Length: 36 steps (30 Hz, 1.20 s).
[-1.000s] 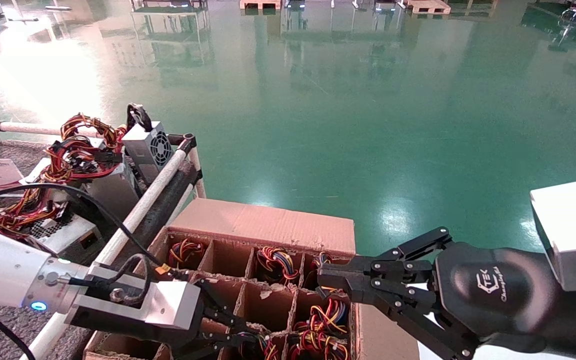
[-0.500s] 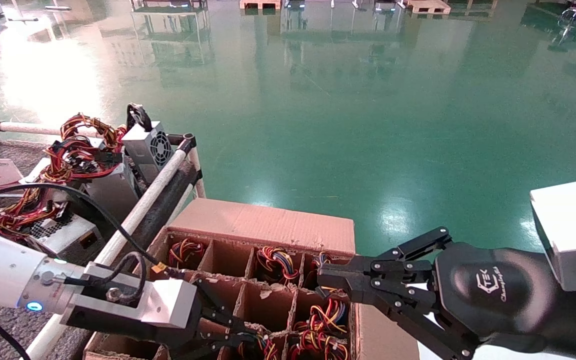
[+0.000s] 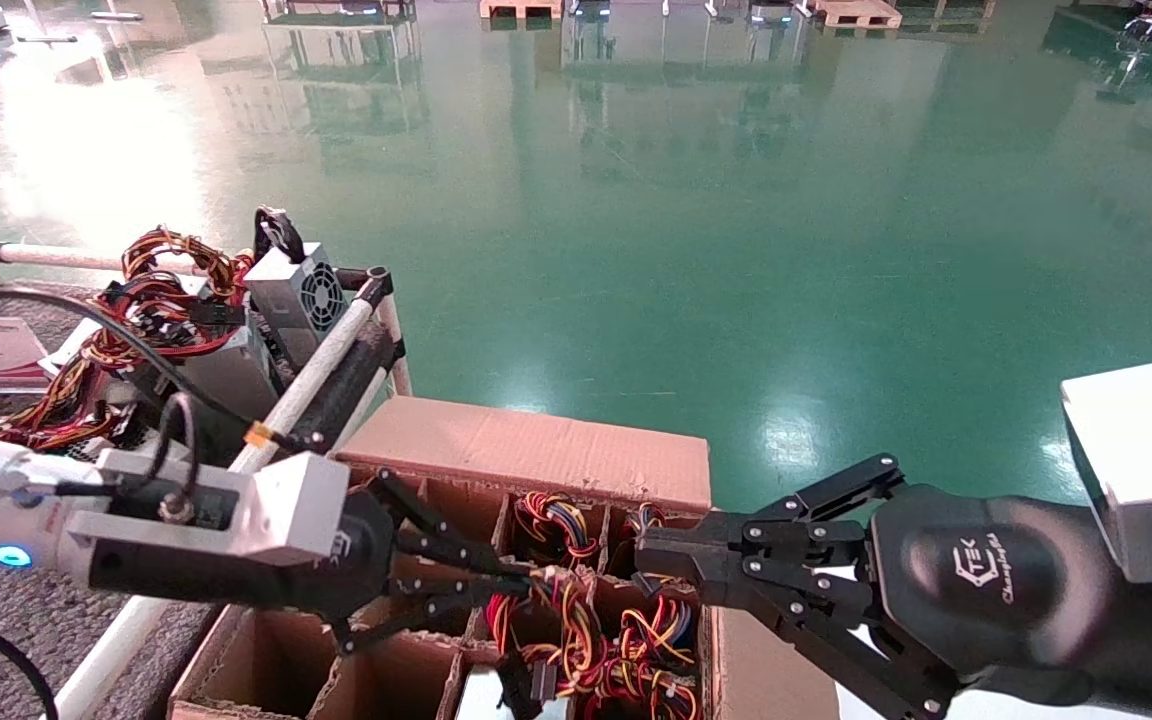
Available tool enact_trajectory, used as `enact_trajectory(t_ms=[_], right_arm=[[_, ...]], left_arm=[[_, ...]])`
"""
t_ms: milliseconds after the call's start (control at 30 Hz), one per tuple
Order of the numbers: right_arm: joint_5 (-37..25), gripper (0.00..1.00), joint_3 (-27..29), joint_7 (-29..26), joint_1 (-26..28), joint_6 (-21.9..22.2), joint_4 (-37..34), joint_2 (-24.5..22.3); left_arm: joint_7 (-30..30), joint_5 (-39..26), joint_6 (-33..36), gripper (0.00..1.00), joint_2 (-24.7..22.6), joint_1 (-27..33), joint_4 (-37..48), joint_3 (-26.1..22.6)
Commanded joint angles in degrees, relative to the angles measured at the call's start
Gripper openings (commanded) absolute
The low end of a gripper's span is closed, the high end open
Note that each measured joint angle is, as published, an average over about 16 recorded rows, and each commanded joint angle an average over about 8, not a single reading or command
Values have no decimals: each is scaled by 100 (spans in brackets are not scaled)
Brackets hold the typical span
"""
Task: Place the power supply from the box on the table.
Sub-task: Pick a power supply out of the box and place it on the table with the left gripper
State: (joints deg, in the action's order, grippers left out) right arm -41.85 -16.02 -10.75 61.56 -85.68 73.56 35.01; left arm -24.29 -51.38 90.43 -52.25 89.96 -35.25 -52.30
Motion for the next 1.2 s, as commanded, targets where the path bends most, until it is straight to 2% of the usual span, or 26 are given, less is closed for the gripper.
enact_trajectory(t_ms=[33,600,1200], right_arm=[[0,0,0,0,0,0,0,0],[0,0,0,0,0,0,0,0],[0,0,0,0,0,0,0,0]], left_arm=[[28,143,12,0,58,29,-58,-21],[212,854,44,0,521,535,-495,291],[314,666,-280,0,888,1242,-717,920]])
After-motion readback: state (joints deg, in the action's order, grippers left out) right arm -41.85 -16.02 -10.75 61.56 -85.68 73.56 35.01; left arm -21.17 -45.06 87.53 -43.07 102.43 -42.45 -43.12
